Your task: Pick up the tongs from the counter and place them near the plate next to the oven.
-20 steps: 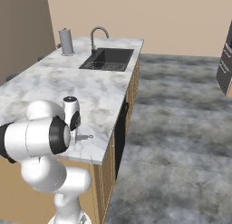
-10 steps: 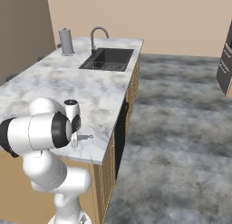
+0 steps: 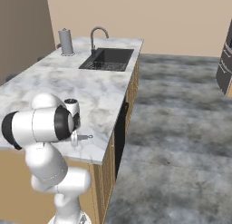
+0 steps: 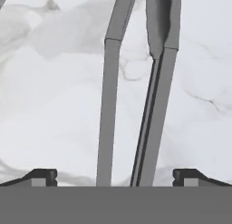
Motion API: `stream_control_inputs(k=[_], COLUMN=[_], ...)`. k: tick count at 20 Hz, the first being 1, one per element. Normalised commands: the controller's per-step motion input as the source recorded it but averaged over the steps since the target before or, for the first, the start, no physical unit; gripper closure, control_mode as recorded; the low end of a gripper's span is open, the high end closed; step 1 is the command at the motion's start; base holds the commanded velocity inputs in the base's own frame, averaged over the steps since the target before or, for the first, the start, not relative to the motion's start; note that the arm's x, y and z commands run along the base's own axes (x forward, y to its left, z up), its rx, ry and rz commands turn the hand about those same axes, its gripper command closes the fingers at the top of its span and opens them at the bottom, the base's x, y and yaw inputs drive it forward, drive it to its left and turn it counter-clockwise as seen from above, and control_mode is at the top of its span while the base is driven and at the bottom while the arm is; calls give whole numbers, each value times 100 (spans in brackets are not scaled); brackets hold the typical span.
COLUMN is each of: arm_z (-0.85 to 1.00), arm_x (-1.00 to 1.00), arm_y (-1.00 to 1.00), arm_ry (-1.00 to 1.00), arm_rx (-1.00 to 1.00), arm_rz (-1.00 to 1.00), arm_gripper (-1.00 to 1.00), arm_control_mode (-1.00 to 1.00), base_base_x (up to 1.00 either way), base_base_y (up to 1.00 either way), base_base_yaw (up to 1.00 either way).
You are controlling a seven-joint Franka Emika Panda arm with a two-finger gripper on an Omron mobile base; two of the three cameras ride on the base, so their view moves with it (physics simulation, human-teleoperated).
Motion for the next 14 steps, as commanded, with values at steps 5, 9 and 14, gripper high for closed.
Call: stream_control_inputs(k=[5, 9, 14], arm_z=[-5, -10, -28], arm_x=[33, 20, -1], arm_y=[14, 10, 2], arm_ry=[-2, -5, -12], arm_rx=[0, 0, 0], arm_rz=[2, 0, 0], arm_gripper=[-100, -100, 100], arm_control_mode=[-100, -100, -100], base_base_x=[0, 0, 0], base_base_y=[0, 0, 0], base_base_yaw=[0, 0, 0])
